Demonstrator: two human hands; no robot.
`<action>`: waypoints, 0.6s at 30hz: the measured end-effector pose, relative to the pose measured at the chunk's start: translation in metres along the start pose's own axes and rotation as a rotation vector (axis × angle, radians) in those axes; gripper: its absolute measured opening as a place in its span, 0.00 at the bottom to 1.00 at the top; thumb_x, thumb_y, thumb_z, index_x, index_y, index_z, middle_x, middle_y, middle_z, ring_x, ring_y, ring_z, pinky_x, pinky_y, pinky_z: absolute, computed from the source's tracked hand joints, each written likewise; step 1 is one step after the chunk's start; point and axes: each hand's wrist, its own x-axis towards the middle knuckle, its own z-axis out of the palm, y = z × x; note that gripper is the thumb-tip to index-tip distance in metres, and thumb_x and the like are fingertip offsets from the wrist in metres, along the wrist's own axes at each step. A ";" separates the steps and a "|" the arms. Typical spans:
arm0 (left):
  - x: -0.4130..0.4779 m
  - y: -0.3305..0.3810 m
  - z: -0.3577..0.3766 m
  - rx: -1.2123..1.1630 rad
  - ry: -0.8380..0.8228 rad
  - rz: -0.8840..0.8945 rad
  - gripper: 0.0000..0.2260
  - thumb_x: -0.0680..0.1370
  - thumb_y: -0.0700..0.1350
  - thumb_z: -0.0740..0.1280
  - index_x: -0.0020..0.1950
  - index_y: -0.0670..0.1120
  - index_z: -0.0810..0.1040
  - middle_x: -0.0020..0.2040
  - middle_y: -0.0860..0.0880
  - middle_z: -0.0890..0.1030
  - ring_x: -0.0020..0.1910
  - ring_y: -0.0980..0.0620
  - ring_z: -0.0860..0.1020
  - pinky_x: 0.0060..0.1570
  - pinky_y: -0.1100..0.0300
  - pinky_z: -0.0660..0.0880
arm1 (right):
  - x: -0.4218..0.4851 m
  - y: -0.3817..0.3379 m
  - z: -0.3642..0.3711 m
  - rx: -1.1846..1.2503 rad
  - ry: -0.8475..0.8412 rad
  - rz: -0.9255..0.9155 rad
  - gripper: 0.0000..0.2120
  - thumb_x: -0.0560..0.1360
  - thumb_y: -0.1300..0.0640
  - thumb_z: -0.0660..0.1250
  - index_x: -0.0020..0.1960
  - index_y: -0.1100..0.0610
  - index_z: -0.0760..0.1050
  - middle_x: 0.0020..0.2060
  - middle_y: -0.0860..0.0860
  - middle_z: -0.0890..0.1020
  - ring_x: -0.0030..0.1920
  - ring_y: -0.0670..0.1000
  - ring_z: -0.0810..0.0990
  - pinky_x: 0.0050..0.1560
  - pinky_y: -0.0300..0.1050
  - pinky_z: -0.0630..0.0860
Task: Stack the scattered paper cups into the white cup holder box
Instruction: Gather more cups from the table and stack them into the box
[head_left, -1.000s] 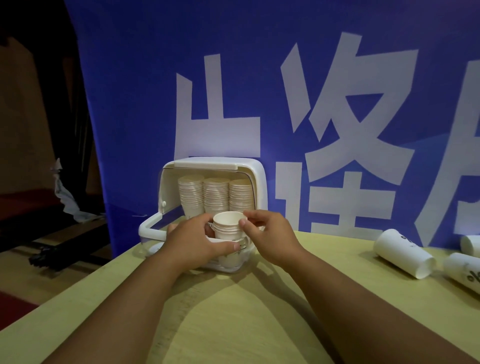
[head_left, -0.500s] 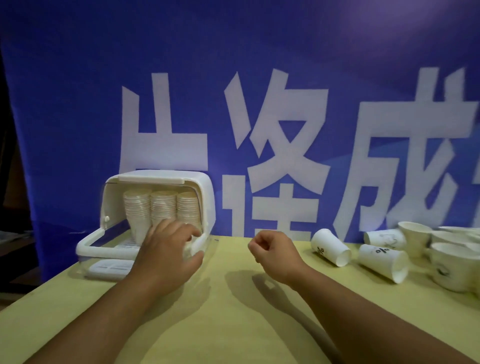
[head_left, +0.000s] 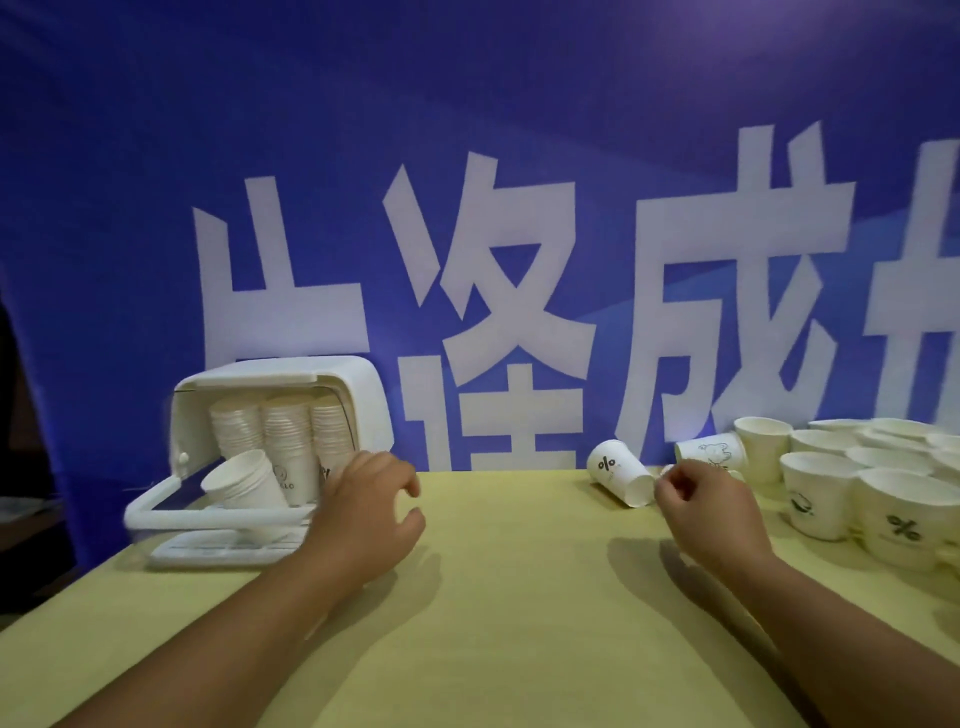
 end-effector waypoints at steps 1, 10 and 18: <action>0.003 0.017 0.004 -0.063 -0.070 -0.022 0.06 0.70 0.55 0.66 0.45 0.57 0.75 0.45 0.60 0.75 0.49 0.54 0.73 0.54 0.52 0.72 | -0.001 0.006 -0.003 -0.010 0.059 0.029 0.02 0.79 0.55 0.69 0.47 0.50 0.80 0.39 0.48 0.82 0.39 0.48 0.80 0.42 0.50 0.82; 0.039 0.144 0.088 -0.425 -0.406 -0.190 0.26 0.75 0.55 0.72 0.71 0.60 0.69 0.68 0.59 0.65 0.55 0.55 0.77 0.58 0.56 0.76 | 0.003 0.018 -0.014 0.098 0.193 0.368 0.23 0.76 0.57 0.71 0.68 0.47 0.70 0.66 0.56 0.62 0.42 0.53 0.76 0.51 0.51 0.82; 0.079 0.187 0.156 -0.518 -0.449 -0.215 0.47 0.72 0.53 0.75 0.83 0.59 0.50 0.82 0.54 0.52 0.76 0.49 0.65 0.72 0.52 0.66 | 0.020 0.045 -0.009 0.152 0.035 0.300 0.23 0.74 0.55 0.70 0.68 0.48 0.71 0.62 0.54 0.78 0.54 0.56 0.77 0.54 0.49 0.75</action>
